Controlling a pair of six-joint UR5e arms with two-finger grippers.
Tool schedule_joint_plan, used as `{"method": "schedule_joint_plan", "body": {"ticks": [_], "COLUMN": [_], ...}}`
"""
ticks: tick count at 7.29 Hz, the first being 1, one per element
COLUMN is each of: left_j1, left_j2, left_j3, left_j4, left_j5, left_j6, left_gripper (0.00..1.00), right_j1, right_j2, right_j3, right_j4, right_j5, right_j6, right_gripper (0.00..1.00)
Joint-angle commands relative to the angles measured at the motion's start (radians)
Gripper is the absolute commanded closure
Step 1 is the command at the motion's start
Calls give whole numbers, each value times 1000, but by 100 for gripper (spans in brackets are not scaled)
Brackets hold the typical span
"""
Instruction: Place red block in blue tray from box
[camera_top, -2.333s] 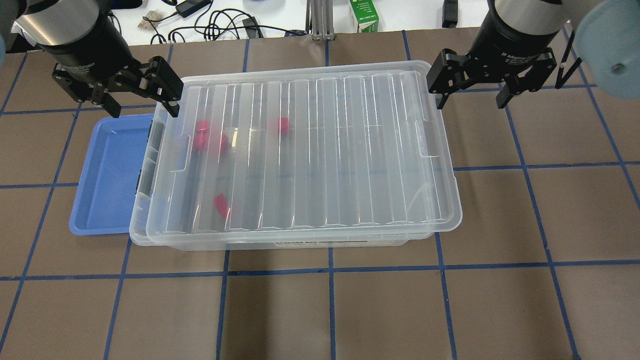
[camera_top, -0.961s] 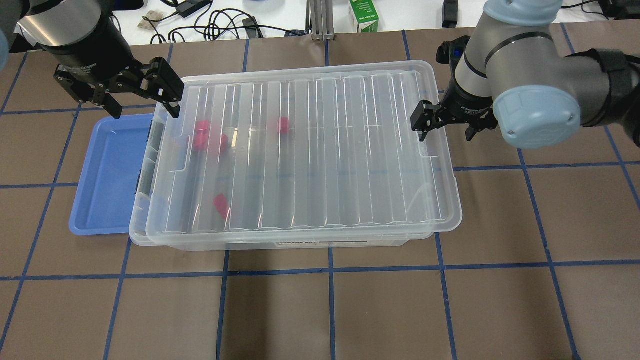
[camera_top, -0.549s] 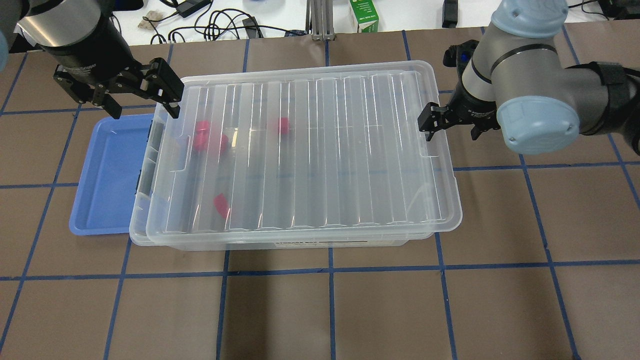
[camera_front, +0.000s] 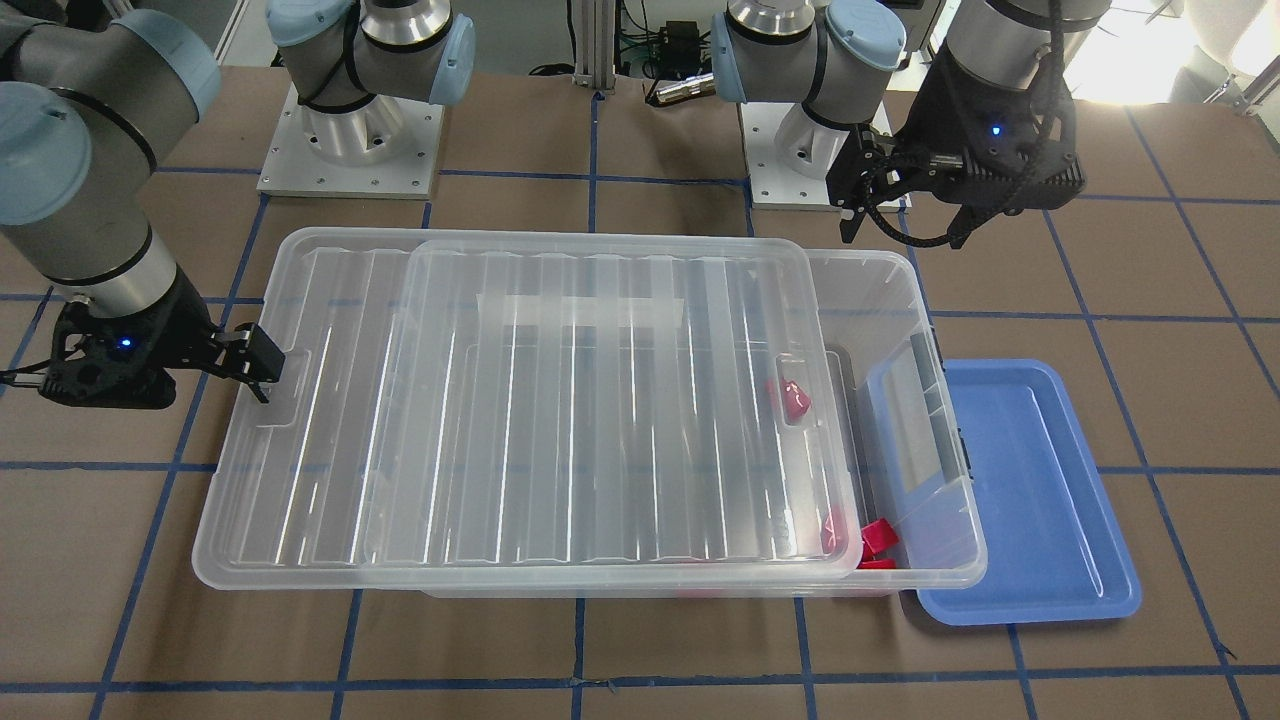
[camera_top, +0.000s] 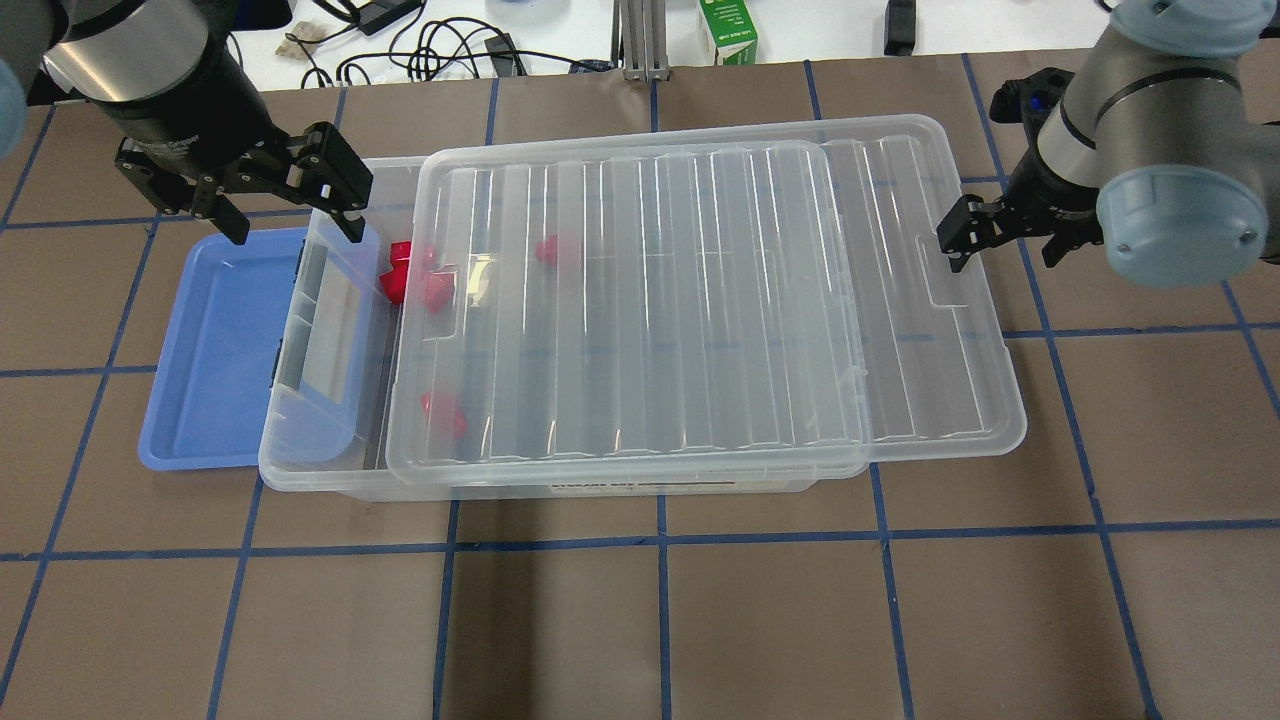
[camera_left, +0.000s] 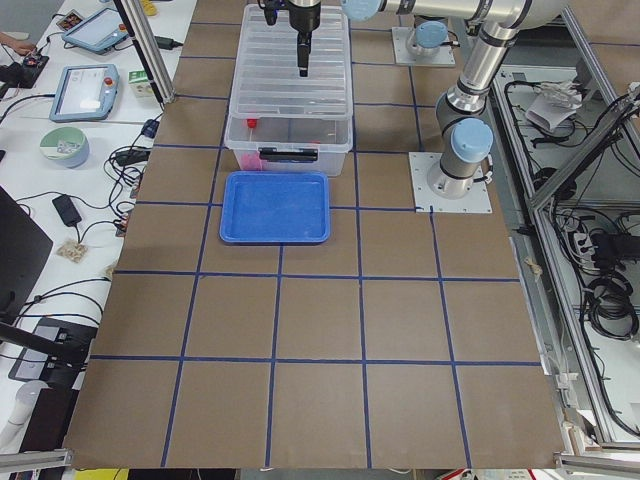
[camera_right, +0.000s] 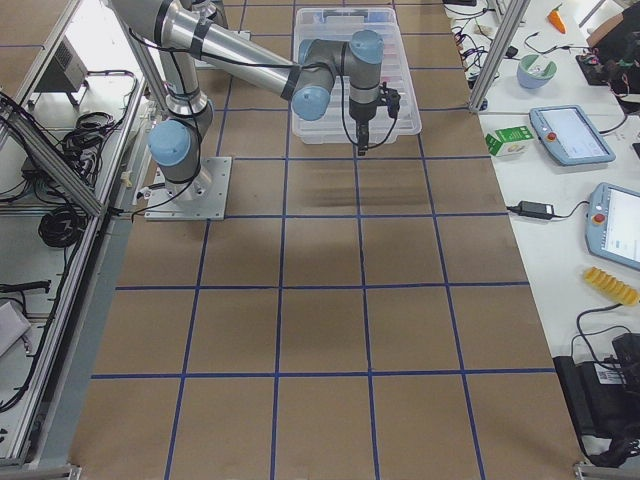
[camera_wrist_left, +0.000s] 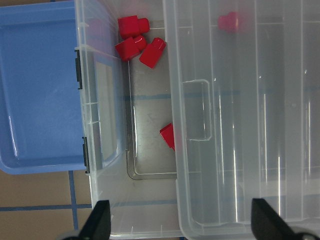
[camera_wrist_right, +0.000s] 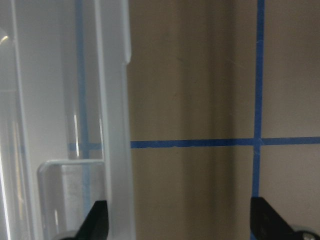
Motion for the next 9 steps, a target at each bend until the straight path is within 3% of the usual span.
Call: {"method": "schedule_joint_plan", "body": {"ticks": [1,6,8,9], "left_j1": [0,9,15,17], "left_j2": [0,-31,-85,-131], "left_j3": [4,13,-48,-109], "left_j4": [1,25,48,162], "left_j5": [3,-11,-61,-58], "left_j6": [-1,-1,-30,-94], "left_gripper": [0,0,0,0], "right_j1": [-94,-118,-130,-135], "right_j2": [-1,-4,-5,-8], "right_j3": [2,-1,-1,-1], "right_j4": [3,3,5,5], "right_j5": [-11,-14,-14,-16], "right_j6": [-72,-95,-95,-95], "right_gripper": [0,0,0,0]}}
